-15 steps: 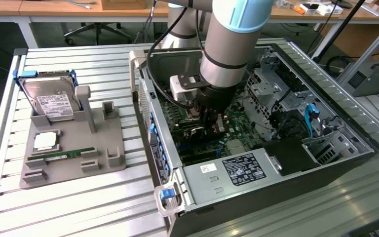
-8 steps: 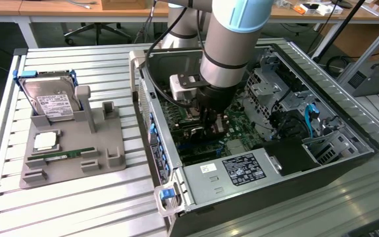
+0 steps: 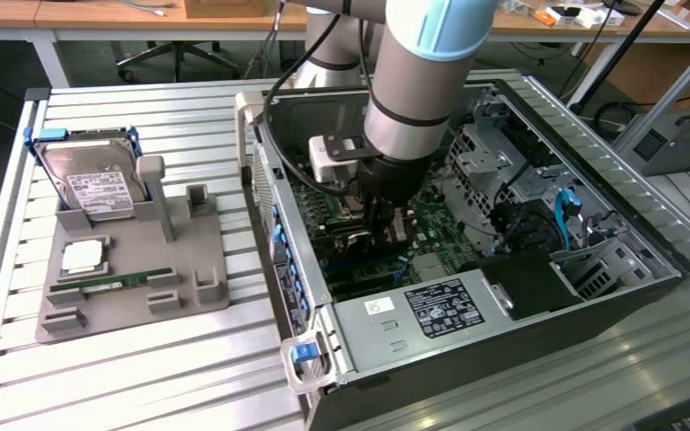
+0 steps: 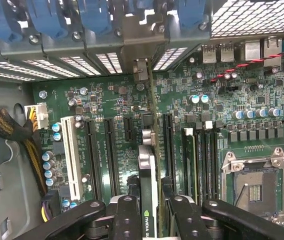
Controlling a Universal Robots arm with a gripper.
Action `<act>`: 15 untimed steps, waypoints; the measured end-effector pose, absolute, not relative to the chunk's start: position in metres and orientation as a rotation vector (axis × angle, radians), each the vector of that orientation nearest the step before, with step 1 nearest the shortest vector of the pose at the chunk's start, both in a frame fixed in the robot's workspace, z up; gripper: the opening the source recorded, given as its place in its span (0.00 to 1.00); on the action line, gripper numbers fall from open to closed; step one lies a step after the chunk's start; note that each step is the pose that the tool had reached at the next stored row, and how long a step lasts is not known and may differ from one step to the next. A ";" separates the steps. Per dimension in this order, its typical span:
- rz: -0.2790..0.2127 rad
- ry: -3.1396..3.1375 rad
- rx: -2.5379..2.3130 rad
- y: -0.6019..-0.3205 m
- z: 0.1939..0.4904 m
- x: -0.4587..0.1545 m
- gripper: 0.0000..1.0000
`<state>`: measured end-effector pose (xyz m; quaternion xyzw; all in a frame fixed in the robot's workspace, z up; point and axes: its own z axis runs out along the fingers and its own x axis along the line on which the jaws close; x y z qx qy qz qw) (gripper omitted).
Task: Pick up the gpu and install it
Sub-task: 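Insert the gpu into the slot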
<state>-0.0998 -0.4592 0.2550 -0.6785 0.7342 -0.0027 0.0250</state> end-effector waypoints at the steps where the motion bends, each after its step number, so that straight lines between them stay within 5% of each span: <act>1: -0.008 2.271 -2.098 -0.459 0.255 -0.100 0.27; 15: -0.008 2.270 -2.098 -0.459 0.251 -0.100 0.27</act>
